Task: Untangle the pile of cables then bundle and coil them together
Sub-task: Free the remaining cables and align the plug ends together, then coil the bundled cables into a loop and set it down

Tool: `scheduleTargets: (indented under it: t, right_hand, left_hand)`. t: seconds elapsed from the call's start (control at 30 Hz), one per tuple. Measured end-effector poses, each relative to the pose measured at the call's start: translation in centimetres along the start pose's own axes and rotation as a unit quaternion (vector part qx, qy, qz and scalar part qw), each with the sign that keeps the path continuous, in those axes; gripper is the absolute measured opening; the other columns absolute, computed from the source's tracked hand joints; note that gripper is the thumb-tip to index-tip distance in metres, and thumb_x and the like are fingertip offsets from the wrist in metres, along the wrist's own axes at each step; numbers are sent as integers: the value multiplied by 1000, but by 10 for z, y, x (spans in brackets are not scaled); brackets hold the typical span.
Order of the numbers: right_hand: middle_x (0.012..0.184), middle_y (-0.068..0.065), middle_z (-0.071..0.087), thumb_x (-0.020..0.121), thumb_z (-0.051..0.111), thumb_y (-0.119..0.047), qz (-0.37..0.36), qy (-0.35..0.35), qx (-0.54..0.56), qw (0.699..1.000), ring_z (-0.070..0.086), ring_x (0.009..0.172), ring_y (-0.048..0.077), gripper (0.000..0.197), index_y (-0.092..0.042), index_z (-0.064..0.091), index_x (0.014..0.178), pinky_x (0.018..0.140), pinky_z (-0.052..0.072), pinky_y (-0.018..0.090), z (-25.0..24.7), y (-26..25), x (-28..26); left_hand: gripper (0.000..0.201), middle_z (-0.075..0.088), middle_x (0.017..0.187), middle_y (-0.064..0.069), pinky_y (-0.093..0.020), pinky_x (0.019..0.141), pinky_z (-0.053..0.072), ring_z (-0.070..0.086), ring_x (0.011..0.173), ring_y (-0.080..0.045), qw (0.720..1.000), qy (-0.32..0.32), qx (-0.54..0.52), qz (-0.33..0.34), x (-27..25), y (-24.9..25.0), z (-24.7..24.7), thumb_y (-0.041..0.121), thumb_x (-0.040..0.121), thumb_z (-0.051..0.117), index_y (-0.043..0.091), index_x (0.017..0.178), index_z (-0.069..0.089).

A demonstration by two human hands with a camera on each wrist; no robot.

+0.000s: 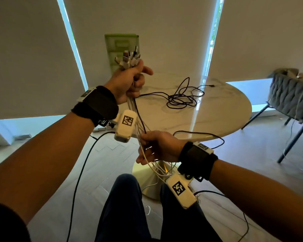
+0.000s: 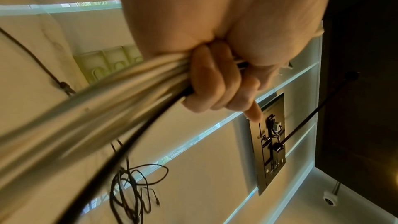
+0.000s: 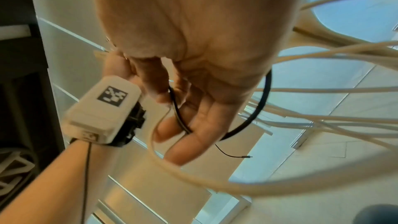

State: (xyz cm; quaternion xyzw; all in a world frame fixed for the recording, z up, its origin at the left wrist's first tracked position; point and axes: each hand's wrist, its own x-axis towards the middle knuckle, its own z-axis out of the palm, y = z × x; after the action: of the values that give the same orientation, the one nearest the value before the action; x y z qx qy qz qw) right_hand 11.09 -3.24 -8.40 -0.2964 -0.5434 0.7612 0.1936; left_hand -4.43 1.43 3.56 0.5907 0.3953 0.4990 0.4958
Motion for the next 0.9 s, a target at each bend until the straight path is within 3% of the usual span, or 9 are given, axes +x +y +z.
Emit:
scheduleTargets:
  t: [0.23, 0.37, 0.47, 0.6, 0.7, 0.77, 0.83, 0.9]
  right_hand:
    - [74, 7, 62, 93, 57, -29, 11, 38, 65, 997, 68, 77, 24, 20, -11, 53, 85, 71, 56, 31, 10, 61, 7]
    - [99, 12, 62, 83, 59, -51, 37, -1, 131, 991, 68, 91, 28, 50, -18, 53, 121, 72, 57, 33, 4, 112, 8]
    - [105, 14, 59, 85, 57, -56, 77, 81, 143, 983, 66, 94, 29, 54, -17, 55, 122, 69, 56, 34, -21, 130, 13]
    - [85, 6, 62, 99, 50, -35, 144, 197, -21, 970, 65, 70, 16, 29, -9, 63, 102, 52, 48, 24, -66, 113, 3]
    - [84, 2, 69, 98, 50, -37, 172, 212, -215, 938, 65, 74, 14, 34, -9, 68, 95, 59, 51, 25, -83, 83, -30]
    - [89, 2, 71, 99, 46, -41, 125, 249, -250, 927, 66, 82, 16, 39, -10, 70, 93, 67, 51, 29, -90, 69, -46]
    - [89, -1, 73, 99, 43, -45, 14, 295, -240, 925, 66, 82, 13, 42, -16, 70, 86, 73, 48, 32, -92, 64, -52]
    - [85, -1, 71, 99, 41, -42, -63, 289, -219, 930, 66, 81, 13, 36, -22, 65, 82, 75, 45, 33, -90, 68, -51]
  left_hand:
    - [44, 32, 51, 1, -21, 42, 10, 17, 38, -7, 998, -56, 3, -30, -28, -25, 12, 41, 103, 32, 12, 86, 61]
    - [44, 32, 50, 2, -21, 41, 9, 17, 37, -7, 998, -44, -18, -41, -40, -40, 5, 43, 102, 32, 14, 83, 60]
    - [44, 31, 49, 3, -19, 39, 10, 18, 36, -6, 998, -26, -42, -41, -43, -44, -1, 44, 102, 33, 14, 82, 58]
    - [44, 31, 47, 4, -18, 37, 13, 20, 36, -6, 997, -9, -74, -18, -43, -45, 3, 42, 102, 33, 14, 79, 56]
    - [44, 32, 45, 4, -19, 38, 12, 21, 35, -6, 995, -10, -104, 9, -32, -49, 22, 40, 103, 31, 13, 78, 55]
    - [44, 33, 46, 4, -20, 37, 15, 23, 37, -7, 995, -22, -92, 22, -24, -54, 39, 39, 104, 31, 13, 79, 56]
    - [43, 34, 46, 4, -20, 37, 18, 23, 38, -7, 996, -36, -72, 32, -17, -60, 59, 39, 103, 32, 13, 80, 56]
    - [42, 34, 46, 4, -21, 38, 18, 22, 38, -8, 997, -41, -53, 38, -11, -66, 77, 39, 103, 33, 13, 80, 56]
